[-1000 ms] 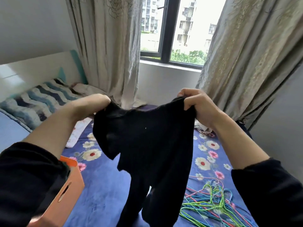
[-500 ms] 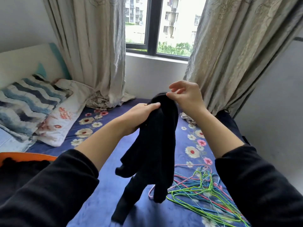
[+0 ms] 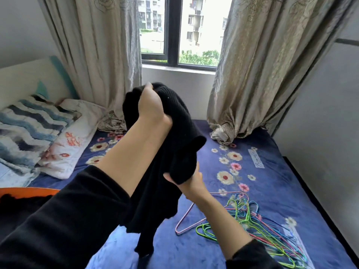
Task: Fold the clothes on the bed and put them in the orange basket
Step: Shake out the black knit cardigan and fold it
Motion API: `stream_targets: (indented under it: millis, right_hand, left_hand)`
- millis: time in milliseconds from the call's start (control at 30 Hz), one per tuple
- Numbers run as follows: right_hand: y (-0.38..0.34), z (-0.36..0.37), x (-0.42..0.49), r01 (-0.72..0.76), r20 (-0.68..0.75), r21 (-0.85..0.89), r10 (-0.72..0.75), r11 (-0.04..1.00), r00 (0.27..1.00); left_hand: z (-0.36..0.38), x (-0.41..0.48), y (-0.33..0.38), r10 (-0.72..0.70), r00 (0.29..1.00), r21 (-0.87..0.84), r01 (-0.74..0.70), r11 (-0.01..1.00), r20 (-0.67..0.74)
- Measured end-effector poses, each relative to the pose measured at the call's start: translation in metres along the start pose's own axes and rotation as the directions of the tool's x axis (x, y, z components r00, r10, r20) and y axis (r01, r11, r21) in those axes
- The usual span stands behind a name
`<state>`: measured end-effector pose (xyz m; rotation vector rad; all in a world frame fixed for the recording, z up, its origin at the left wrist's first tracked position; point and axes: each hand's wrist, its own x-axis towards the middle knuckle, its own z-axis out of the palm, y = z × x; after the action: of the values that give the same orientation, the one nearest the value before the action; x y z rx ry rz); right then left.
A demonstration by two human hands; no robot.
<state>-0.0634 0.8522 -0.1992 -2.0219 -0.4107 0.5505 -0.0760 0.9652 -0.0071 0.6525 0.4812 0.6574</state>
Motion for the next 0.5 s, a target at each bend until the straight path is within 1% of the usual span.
stream_targets:
  millis: [33,67,100,200,233,333,400,433,500]
  right_hand:
    - [0.001,0.01,0.004,-0.055,-0.032,0.089,0.058,0.994,0.998]
    - [-0.001,0.02,0.005,-0.049,-0.046,0.153,0.056,0.987,0.997]
    - [-0.006,0.03,0.003,-0.017,-0.054,0.178,0.027,0.984,0.998]
    - [-0.015,0.052,-0.005,0.032,-0.081,0.134,-0.021,0.99,0.996]
    - [-0.014,0.051,0.001,0.043,-0.12,0.132,-0.027,0.99,0.992]
    - [-0.018,0.02,0.025,0.096,-0.23,0.194,-0.05,0.976,0.972]
    - [-0.023,-0.014,0.039,0.141,-0.257,0.24,-0.078,0.96,0.963]
    - [-0.026,-0.032,0.045,0.185,-0.276,0.232,-0.118,0.955,0.954]
    - [-0.037,-0.063,0.049,0.295,-0.304,0.141,-0.242,0.945,0.921]
  left_hand:
    - [0.004,-0.001,0.003,0.031,0.999,-0.045,-0.032,0.998,-0.015]
    - [0.007,-0.002,0.008,0.057,0.998,-0.07,-0.059,0.996,-0.037]
    - [0.009,-0.004,0.012,0.066,0.997,-0.102,-0.071,0.992,-0.048]
    - [0.014,-0.015,0.029,0.056,0.997,-0.177,-0.066,0.982,-0.061]
    - [0.014,-0.018,0.033,0.053,0.997,-0.204,-0.065,0.977,-0.061]
    - [0.003,-0.02,0.053,0.092,0.992,-0.195,-0.106,0.975,-0.08]
    - [-0.011,-0.008,0.07,0.123,0.978,-0.191,-0.154,0.969,-0.168]
    - [-0.019,0.0,0.078,0.152,0.961,-0.173,-0.194,0.966,-0.229]
    - [-0.04,0.015,0.092,0.182,0.932,-0.158,-0.24,0.958,-0.314]
